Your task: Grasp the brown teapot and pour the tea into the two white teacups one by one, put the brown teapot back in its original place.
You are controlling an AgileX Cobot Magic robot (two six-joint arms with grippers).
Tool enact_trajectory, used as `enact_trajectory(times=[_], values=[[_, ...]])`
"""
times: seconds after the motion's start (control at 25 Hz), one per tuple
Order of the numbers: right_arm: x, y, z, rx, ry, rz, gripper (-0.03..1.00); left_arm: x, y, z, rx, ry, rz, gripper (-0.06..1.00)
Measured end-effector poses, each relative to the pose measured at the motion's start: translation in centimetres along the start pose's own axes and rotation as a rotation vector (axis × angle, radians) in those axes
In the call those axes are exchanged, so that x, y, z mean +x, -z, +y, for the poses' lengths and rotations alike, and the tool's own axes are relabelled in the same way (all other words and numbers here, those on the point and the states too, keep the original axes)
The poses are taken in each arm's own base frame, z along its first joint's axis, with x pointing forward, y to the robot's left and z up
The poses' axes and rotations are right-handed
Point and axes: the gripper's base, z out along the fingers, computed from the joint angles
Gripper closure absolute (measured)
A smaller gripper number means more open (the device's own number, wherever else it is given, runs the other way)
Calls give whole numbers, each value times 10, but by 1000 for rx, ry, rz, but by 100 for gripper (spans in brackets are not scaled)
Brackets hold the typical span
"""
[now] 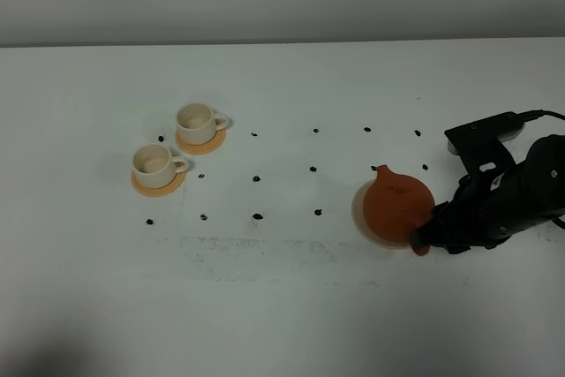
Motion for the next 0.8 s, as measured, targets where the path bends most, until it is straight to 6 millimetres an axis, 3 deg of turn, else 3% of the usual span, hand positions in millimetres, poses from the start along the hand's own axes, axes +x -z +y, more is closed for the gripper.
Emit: enact_trajectory(times=[0.24,0.44,0.56,0.8], values=[[-1,9,-10,38,-14,-14,56,0,0,0,0,-1,0,44],[-18,60,-7,53,-20,-161,56,0,0,0,0,-1,0,44],[-20,80,-3,42,-50,-181,56,0,0,0,0,0,0,44],[-20,70,13,-6,-84,-90,56,0,0,0,0,0,0,44]])
